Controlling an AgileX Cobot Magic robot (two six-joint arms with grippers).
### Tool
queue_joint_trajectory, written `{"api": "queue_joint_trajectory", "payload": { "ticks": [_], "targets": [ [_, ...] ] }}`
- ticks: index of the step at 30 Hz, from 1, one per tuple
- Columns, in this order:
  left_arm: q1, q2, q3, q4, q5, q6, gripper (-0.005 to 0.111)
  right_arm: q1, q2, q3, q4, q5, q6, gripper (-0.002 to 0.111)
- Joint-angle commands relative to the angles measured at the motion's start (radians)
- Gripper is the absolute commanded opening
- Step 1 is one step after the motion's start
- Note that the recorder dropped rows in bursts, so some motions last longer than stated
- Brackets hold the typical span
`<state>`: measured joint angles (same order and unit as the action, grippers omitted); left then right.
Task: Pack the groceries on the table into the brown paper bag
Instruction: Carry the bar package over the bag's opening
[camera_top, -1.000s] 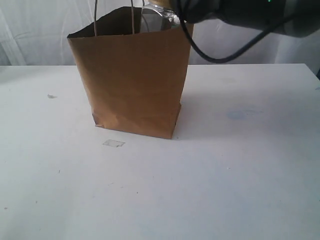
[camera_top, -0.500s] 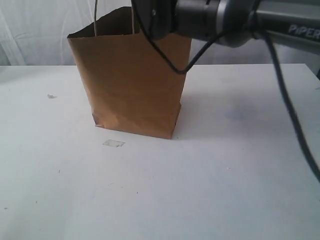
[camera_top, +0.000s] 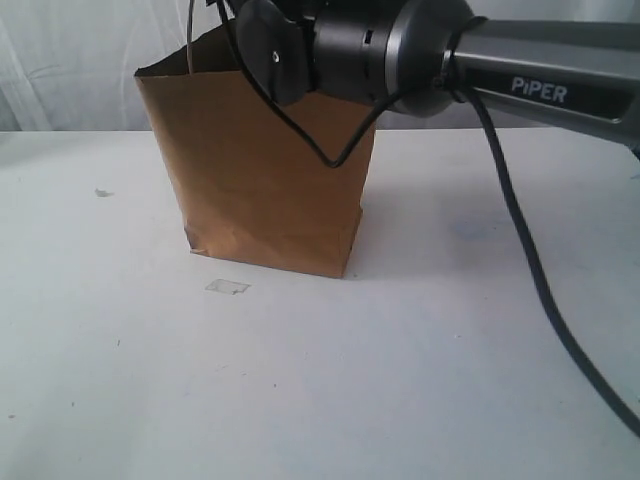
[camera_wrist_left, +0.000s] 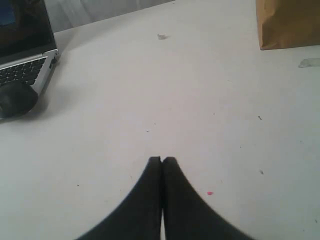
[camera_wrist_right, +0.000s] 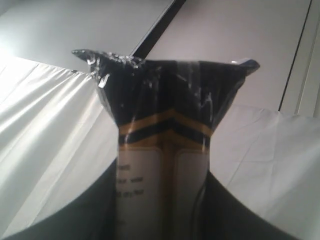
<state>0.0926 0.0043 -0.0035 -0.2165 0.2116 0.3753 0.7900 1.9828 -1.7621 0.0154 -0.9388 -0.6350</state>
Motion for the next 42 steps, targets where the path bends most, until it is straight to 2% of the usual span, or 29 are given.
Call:
{"api": "queue_joint_trajectory", "payload": {
  "ticks": [1,4,12,30,42],
  "targets": [
    [-0.008,-0.004,0.003,-0.003,-0.002,-0.001,0.000,0.000,-0.025,-0.017,0.120,0.045,-0.015,0.000],
    [-0.008,-0.004,0.003,-0.003,-0.002,-0.001,0.000,0.000,-0.021,-0.017,0.160,0.104,-0.013,0.000],
    [-0.008,-0.004,0.003,-0.003,-0.002,-0.001,0.000,0.000,0.035,-0.017,0.186,0.051,0.148,0.000],
    [-0.008,-0.004,0.003,-0.003,-0.002,-0.001,0.000,0.000,0.123,-0.017,0.382,0.009,0.148,0.000],
    [-0.008,-0.004,0.003,-0.003,-0.002,-0.001,0.000,0.000,0.163,-0.003,0.452,0.059,0.143,0.000]
  ]
}}
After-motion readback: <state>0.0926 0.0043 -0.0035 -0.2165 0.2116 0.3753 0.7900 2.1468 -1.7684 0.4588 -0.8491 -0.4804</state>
